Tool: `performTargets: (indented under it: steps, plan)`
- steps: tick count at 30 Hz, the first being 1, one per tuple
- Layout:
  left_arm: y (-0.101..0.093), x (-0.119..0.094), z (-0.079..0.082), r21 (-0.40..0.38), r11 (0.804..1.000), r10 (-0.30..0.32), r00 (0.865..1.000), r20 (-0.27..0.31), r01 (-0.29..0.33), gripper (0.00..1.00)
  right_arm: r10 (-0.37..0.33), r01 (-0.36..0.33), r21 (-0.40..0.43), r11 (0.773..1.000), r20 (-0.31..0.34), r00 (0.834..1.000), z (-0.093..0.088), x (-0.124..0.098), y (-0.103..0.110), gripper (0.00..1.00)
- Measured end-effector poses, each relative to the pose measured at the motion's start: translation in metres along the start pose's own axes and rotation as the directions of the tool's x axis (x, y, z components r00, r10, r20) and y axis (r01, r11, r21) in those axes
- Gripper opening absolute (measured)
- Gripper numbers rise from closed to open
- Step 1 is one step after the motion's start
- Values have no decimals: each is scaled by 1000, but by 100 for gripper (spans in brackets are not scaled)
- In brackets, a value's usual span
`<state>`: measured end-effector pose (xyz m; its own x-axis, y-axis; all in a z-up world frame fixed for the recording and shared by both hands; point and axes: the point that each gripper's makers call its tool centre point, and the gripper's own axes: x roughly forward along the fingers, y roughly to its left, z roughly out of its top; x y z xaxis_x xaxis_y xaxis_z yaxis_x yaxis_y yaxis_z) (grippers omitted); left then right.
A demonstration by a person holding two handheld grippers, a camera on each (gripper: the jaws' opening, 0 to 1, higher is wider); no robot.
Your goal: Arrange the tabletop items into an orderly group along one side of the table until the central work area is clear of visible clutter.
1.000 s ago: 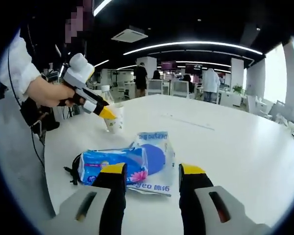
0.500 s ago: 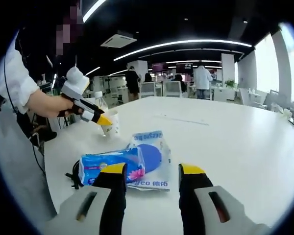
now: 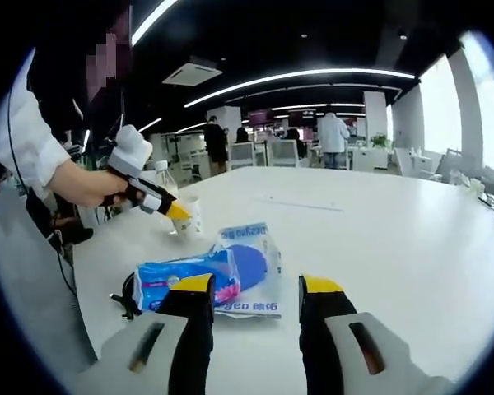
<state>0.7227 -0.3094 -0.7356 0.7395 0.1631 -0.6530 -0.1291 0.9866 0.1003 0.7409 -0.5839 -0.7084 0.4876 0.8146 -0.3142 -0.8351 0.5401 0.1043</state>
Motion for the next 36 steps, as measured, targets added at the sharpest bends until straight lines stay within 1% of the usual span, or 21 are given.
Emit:
performTargets:
  steps: [8, 13, 16, 20, 23, 28, 33, 36]
  plan:
    - [-2, 3, -1, 13, 1000, -1, 1000, -3, 1, 38, 0, -1, 19, 1000, 14, 1000, 1, -5, 6, 37]
    - [-3, 6, -3, 16, 1000, -3, 1000, -3, 3, 39, 5, -6, 34, 999, 4, 1000, -5, -8, 7, 37]
    - [-4, 6, -2, 21, 1000, 2, 1000, 1, -2, 39, 1, -1, 39, 999, 6, 1000, -5, -10, 7, 37]
    - [-4, 7, -2, 20, 1000, 12, 1000, -5, -12, 39, -3, 3, 49, 999, 7, 1000, -6, -12, 6, 37]
    - [-3, 7, -2, 34, 999, 21, 1000, -9, -21, 39, -8, 8, 55, 998, 6, 1000, -7, -12, 5, 37]
    - [-3, 8, -2, 19, 1000, 26, 1000, -8, -25, 40, -11, 10, 57, 998, 11, 1000, -5, -12, 5, 37]
    - [-3, 8, -1, -7, 1000, 17, 1000, -7, -17, 42, -11, 11, 60, 998, 5, 1000, -6, -12, 4, 37]
    - [-4, 8, -1, -5, 1000, 14, 1000, -5, -14, 42, -7, 6, 60, 998, 0, 1000, -7, -12, 6, 37]
